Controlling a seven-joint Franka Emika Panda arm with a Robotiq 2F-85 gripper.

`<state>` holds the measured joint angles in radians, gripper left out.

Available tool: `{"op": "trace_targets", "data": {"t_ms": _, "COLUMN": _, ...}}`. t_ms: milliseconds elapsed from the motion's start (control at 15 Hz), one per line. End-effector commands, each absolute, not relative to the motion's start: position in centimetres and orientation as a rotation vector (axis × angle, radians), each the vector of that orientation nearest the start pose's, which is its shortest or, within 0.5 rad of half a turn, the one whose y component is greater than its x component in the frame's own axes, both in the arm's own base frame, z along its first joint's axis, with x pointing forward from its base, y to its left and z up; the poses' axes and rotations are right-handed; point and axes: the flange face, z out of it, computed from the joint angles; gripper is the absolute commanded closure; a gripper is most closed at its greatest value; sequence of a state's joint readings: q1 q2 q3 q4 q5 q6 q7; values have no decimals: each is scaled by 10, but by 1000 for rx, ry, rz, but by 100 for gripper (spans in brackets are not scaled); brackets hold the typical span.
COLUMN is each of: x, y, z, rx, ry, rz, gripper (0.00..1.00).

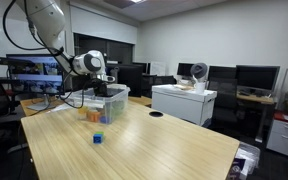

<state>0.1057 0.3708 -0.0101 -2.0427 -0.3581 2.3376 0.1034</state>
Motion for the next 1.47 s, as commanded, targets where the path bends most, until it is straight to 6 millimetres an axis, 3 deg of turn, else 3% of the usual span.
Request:
{"op": "trace_targets", "data": {"t_ms": 0, "x": 594, "y": 51, "z": 256, "rx": -3366, "ry": -383, "rz": 62, "gripper": 1}}
{"op": "trace_targets", "data": {"t_ms": 400, "x": 612, "y": 66, "z": 268, "rx": -3382, "ry": -71, "rz": -40, "gripper": 0}}
{"op": "trace_targets", "data": {"t_ms": 733, "x": 619, "y": 73, "z": 262, "rx": -3376, "ry": 178, "rz": -60, "gripper": 0}}
{"op": "trace_targets", "data": {"t_ms": 1067, "x": 617, "y": 59, "z": 253, "rx": -3388, "ry": 322, "rz": -49, "gripper": 0}}
{"op": "trace_targets", "data": {"t_ms": 1400, "x": 615, "y": 49, "z": 240, "rx": -3395, "ry": 332, "rz": -22, "gripper": 0}}
